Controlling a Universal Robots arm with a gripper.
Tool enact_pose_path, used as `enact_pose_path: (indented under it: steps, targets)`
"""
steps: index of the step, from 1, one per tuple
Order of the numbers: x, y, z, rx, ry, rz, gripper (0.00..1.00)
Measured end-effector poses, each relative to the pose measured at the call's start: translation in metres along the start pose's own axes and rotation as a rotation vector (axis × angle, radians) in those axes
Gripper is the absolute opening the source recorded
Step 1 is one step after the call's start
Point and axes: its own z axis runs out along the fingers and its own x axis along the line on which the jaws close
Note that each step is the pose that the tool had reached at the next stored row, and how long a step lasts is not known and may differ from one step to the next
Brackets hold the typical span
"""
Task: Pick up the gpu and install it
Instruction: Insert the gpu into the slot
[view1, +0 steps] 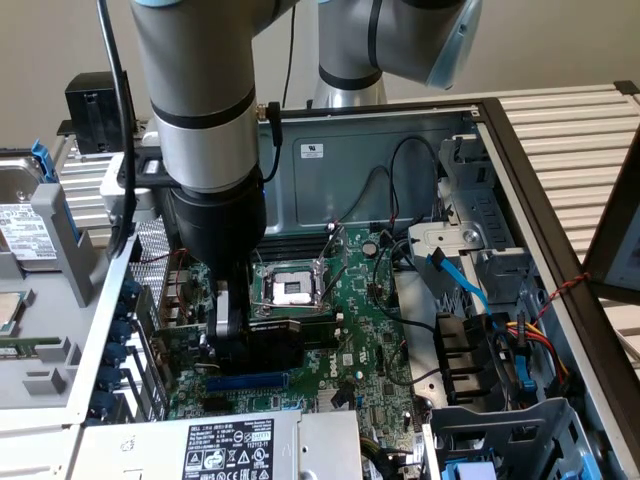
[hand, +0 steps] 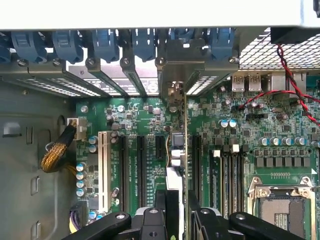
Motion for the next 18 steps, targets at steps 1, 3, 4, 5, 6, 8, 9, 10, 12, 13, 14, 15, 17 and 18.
enact_pose_path:
  steps: [1, 3, 4, 5, 6, 8, 9, 10, 12, 13, 14, 15, 17, 18]
  targets:
    - [0.0000, 0.0000, 0.0000, 0.0001, -0.0004, 0.000, 0.27]
    - [0.0000, 0.0000, 0.0000, 0.0001, -0.0014, 0.000, 0.27]
    - [0.0001, 0.0000, 0.0000, 0.0001, -0.0019, 0.000, 0.27]
    - [0.0000, 0.0000, 0.0000, 0.0001, -0.0023, 0.000, 0.27]
    - [0.0000, 0.0000, 0.0000, 0.0000, -0.0025, 0.000, 0.27]
    - [0.0001, 0.0000, -0.0001, -0.0001, -0.0028, 0.000, 0.27]
    - [0.0000, 0.0000, 0.0000, 0.0000, -0.0030, 0.001, 0.27]
    - [0.0001, 0.0000, 0.0000, 0.0000, -0.0032, 0.001, 0.27]
    - [0.0006, -0.0003, 0.0000, -0.0002, -0.0035, 0.003, 0.27]
    - [0.0009, -0.0005, 0.0000, -0.0002, -0.0036, 0.003, 0.27]
    - [0.0009, -0.0006, 0.0000, -0.0002, -0.0035, 0.004, 0.27]
    - [0.0011, -0.0008, 0.0000, -0.0003, -0.0035, 0.004, 0.27]
    - [0.0012, -0.0013, 0.0000, -0.0004, -0.0036, 0.004, 0.27]
    - [0.0014, -0.0016, 0.0000, -0.0006, -0.0037, 0.005, 0.27]
